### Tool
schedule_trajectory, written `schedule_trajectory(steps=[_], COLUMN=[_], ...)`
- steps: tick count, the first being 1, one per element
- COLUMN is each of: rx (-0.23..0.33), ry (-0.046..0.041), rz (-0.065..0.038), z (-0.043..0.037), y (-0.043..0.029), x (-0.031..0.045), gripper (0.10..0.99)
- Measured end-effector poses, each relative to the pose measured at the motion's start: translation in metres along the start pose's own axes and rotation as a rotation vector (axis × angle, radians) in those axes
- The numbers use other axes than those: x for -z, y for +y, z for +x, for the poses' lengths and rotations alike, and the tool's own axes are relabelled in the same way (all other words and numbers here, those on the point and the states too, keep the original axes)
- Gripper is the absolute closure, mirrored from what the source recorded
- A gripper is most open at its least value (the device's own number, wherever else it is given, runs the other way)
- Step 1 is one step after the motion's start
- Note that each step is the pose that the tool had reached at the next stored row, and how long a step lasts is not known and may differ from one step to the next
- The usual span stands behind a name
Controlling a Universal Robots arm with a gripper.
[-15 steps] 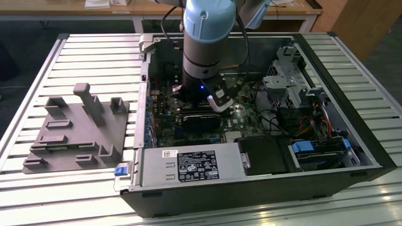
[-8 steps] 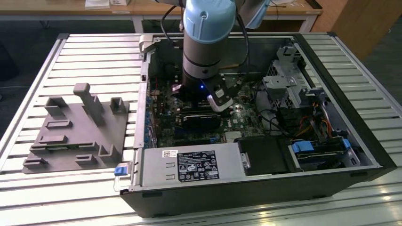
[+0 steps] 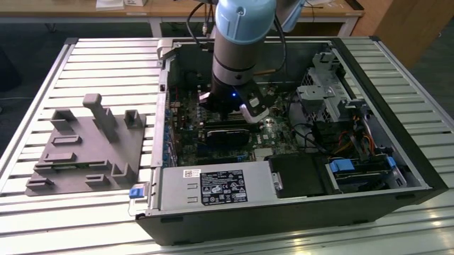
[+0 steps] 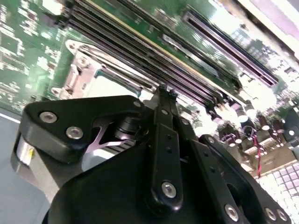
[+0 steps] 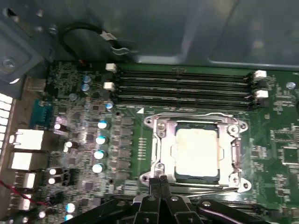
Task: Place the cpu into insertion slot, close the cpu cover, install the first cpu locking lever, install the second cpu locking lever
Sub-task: 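Install the second cpu locking lever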
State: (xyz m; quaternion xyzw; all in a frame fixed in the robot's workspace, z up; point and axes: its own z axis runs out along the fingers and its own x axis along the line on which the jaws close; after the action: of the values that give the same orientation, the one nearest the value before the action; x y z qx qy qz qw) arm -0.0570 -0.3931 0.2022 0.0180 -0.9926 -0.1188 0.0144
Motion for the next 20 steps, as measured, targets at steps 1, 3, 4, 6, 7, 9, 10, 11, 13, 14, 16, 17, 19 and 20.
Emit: schedule_trajectory(steps=[1,3,4,6,7,9,10,11,13,14,16,17,19,20], rx=[0.000,-0.001,-0.001,-0.001,-0.001,0.000,0.000,0.000,0.000,0.000,0.001,0.001,0.001,0.001], ry=[0.0012,0.0029,0.0029,0.0028,0.0028,0.0027,0.0025,0.0024,0.0021,0.0020,0.0017,0.0014,0.0012,0.0011], rz=[0.000,-0.001,-0.002,-0.004,-0.006,-0.010,-0.012,-0.016,-0.025,-0.030,-0.040,-0.044,-0.050,-0.052], z=[-0.0026,-0.0056,-0.0057,-0.0057,-0.0056,-0.0055,-0.0054,-0.0052,-0.0039,-0.0034,-0.0028,-0.0015,0.0020,0.0036], y=[-0.0001,-0.0007,-0.0014,-0.0033,-0.0046,-0.0074,-0.0085,-0.0094,-0.0106,-0.0113,-0.0127,-0.0135,-0.0147,-0.0154], x=[0.0001,0.0003,0.0005,0.0010,0.0013,0.0020,0.0022,0.0024,0.0027,0.0029,0.0032,0.0033,0.0035,0.0036], gripper=[0.980,0.980,0.980,0.980,0.980,0.980,0.980,0.980,0.980,0.980,0.980,0.980,0.980,0.980])
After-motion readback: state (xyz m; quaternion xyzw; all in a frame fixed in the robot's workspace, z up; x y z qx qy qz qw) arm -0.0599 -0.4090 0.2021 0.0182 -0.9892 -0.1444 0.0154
